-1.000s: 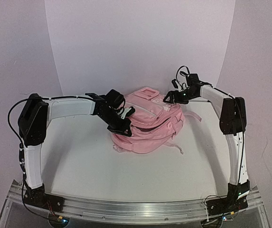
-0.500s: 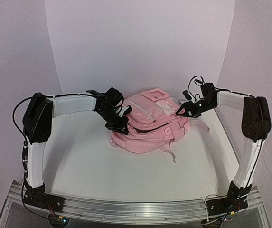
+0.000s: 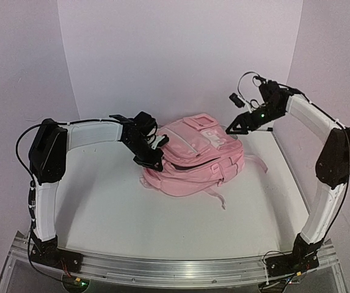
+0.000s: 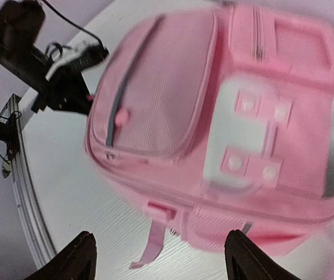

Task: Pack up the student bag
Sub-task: Zip the student bag at the center of the board.

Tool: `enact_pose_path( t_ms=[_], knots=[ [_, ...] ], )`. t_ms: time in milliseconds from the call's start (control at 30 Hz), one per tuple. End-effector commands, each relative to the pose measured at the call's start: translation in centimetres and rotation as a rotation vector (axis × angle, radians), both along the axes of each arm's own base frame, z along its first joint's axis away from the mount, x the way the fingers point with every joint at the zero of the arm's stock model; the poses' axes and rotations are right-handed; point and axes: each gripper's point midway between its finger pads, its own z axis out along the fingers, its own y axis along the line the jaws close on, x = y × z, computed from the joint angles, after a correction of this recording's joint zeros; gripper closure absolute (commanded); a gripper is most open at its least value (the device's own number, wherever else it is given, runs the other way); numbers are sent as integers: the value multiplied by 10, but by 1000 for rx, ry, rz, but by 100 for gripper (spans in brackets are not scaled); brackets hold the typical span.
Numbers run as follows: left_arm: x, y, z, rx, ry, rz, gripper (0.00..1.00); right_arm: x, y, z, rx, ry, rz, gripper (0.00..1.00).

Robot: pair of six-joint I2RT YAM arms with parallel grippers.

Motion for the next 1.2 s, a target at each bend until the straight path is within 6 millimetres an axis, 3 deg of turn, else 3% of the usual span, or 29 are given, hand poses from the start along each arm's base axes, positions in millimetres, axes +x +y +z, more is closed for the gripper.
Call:
enact_pose_path(
  t_ms=[0,133,267,367,533,767,933,1033,1167],
  knots=[
    [16,4,11,-3,-55,22,100,15,63,-8,4,-33,99,21],
    [16,4,18,-18,-62,27,100,24,108,-25,33,-13,111,22],
    [13,2,28,-48,-67,34,100,16,142,-62,13,25,82,25],
    [1,-1,38,-62,-79,4,100,31,143,-96,-29,60,-21,32],
    [-37,-16,50,-44,-72,-115,100,45,134,-140,-108,121,-124,39],
    [-76,-56,41,-34,-29,-199,100,53,130,-165,-119,189,-237,44],
    [-78,-86,29,-64,-2,-180,100,54,133,-163,-85,227,-270,46],
    [-66,-77,15,-77,24,-72,100,62,126,-130,-7,216,-259,37],
    [-55,-55,3,-86,52,17,100,90,84,-59,162,189,-268,14]
  ],
)
